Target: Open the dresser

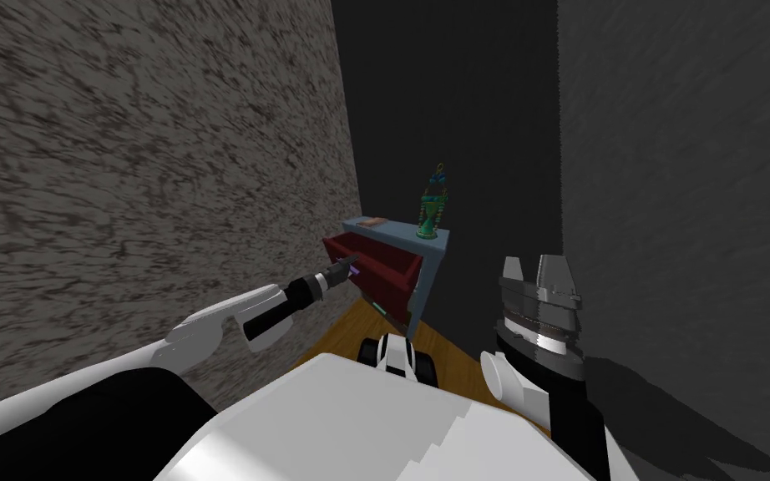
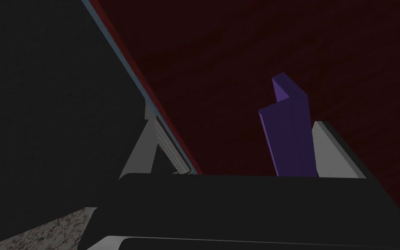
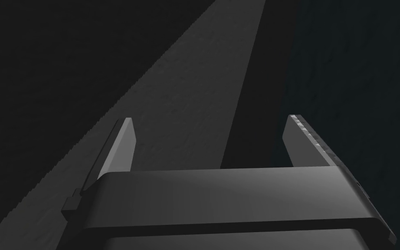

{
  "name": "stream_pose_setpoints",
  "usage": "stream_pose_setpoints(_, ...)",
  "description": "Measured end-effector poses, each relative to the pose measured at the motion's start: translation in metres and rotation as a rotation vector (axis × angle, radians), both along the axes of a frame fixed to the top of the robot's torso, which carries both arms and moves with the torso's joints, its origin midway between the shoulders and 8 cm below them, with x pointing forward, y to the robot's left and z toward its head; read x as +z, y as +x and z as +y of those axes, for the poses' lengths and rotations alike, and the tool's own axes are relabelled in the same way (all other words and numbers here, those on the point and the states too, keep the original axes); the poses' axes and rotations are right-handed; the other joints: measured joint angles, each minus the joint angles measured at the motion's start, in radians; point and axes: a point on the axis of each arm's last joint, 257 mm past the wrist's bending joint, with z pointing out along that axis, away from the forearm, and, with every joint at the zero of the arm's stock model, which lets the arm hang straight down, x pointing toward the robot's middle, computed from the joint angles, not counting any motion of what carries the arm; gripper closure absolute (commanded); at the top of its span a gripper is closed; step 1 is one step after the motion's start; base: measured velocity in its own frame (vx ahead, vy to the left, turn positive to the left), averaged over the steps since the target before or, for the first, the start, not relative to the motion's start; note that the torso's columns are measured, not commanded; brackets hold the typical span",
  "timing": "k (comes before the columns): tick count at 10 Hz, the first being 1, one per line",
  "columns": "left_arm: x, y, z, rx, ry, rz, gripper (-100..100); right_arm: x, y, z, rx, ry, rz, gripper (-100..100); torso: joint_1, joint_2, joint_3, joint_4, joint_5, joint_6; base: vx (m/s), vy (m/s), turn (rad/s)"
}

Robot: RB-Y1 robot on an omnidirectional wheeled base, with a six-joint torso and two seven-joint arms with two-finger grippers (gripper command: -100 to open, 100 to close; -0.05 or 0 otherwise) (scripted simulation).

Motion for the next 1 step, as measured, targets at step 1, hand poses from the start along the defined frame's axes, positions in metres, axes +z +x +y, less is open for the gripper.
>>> stream_pose_setpoints(1, -0.0010, 0.0001, 0.0007, 0.002, 0.000, 0.002, 0, 0.0000, 0.0000, 0.0000, 0.000, 0.000, 0.000, 0, 0.001, -0.001, 0.000, -0.001, 0.001, 0.000, 0.000, 0.000, 0.000)
